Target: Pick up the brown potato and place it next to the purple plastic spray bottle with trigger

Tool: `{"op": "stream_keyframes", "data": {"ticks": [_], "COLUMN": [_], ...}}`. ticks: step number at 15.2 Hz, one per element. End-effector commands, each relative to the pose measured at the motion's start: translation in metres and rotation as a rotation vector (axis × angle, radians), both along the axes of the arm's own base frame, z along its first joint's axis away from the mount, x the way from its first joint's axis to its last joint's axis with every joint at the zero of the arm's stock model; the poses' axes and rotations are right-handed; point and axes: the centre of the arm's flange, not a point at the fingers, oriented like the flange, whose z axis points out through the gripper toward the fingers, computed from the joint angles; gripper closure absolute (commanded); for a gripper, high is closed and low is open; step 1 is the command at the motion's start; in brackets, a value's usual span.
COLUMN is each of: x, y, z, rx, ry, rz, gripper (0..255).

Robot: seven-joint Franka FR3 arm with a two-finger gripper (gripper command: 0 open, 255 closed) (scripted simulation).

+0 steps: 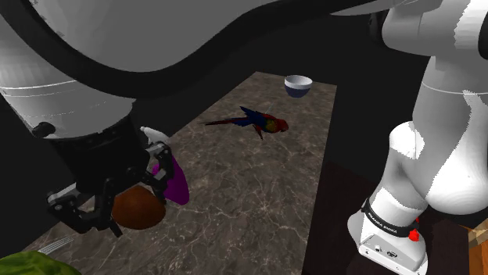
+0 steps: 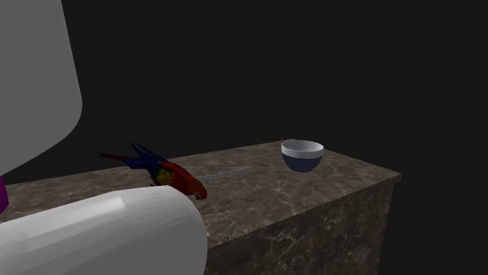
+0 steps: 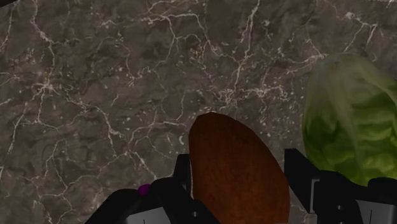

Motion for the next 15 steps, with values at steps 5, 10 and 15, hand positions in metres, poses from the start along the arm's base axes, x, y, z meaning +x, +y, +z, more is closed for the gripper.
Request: {"op": "stream_keyframes", "data": {"ticks": [5,10,15], "x": [0.000,0.000,0.000], "y": [0.000,0.000,0.000], "z": [-0.031,-0.057,-0.084], "rx": [0.000,0.000,0.000], "ry": [0.000,0.000,0.000], "rz": [0.000,0.000,0.000], "gripper": [255,255,255]}}
